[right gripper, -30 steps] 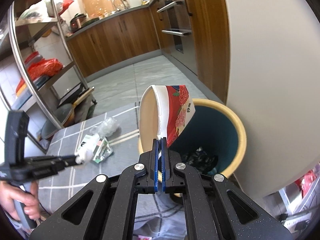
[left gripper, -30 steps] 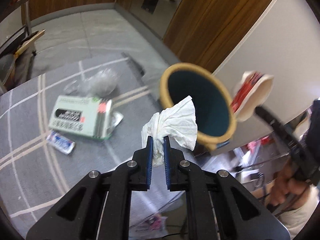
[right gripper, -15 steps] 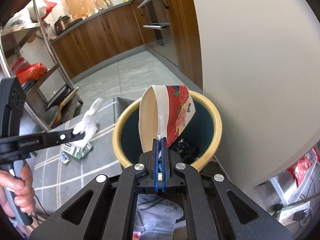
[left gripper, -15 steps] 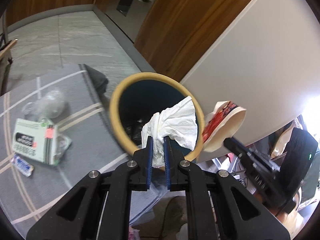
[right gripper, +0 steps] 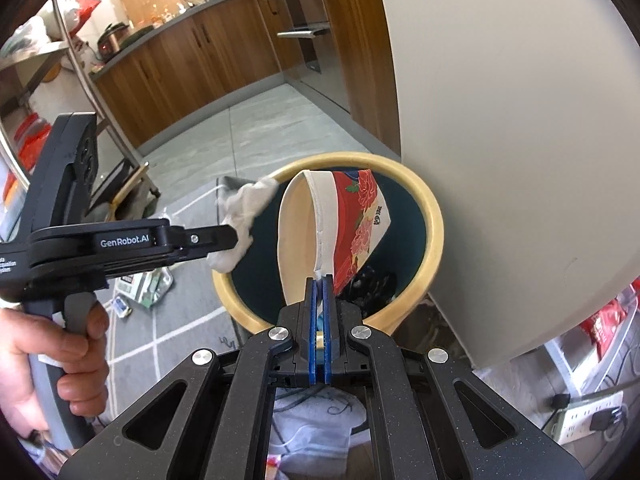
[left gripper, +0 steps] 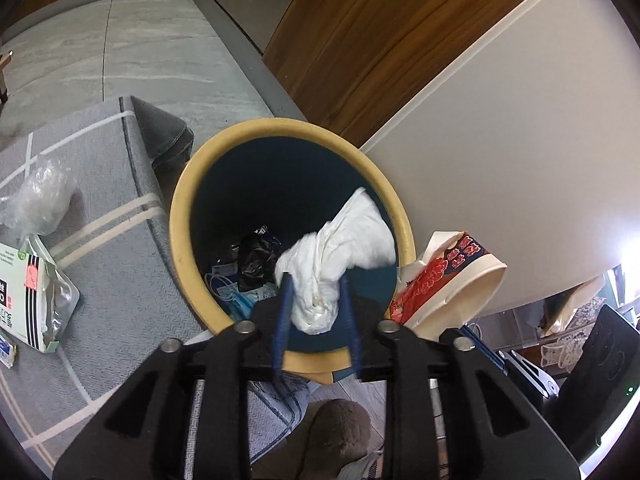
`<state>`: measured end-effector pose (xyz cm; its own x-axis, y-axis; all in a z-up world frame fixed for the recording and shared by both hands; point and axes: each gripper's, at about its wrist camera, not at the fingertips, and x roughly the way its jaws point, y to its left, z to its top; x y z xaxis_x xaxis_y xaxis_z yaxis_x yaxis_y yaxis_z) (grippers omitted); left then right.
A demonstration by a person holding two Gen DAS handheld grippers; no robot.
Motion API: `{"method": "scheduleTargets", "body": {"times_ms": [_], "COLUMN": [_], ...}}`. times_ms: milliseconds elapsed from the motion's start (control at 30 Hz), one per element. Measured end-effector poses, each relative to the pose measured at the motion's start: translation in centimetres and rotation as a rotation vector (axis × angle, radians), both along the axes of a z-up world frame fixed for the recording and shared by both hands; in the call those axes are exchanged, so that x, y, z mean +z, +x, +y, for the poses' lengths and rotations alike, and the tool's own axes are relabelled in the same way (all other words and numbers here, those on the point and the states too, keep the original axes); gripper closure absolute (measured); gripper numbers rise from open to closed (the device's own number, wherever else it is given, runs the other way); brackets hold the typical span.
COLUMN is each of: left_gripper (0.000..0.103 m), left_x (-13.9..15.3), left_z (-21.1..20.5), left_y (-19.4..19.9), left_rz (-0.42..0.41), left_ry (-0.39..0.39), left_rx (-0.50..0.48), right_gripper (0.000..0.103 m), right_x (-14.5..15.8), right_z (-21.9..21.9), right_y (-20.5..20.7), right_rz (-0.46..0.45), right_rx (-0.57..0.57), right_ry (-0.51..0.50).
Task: Collect trash
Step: 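Carry the tissue and paper cup over the bin and open both grippers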
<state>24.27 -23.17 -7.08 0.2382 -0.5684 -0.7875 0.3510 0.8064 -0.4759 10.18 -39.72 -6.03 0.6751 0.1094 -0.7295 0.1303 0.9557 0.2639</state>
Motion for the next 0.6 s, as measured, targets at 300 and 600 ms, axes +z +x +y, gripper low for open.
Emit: {"method": "scheduleTargets", "body": {"times_ms": [300,600], "left_gripper": [0.048,0.035], "left_x": [0.6,2.1], "left_z": [1.9,4.9], "left_y": [-0.3,-0.9], "left_rz": [-0.033,-0.072], "left_ry": [0.017,0.047], "left_rx": [0.028,0.056], "right_gripper": [0.099,0.095], "right_x": [-0.6,-1.0], "right_z": [0.5,1.3], "right_y": [0.6,1.5], "right_rz": [0.036,0.068], "right_rx": [0.015,0.014], "right_ry": [-0.011,-0.029]}}
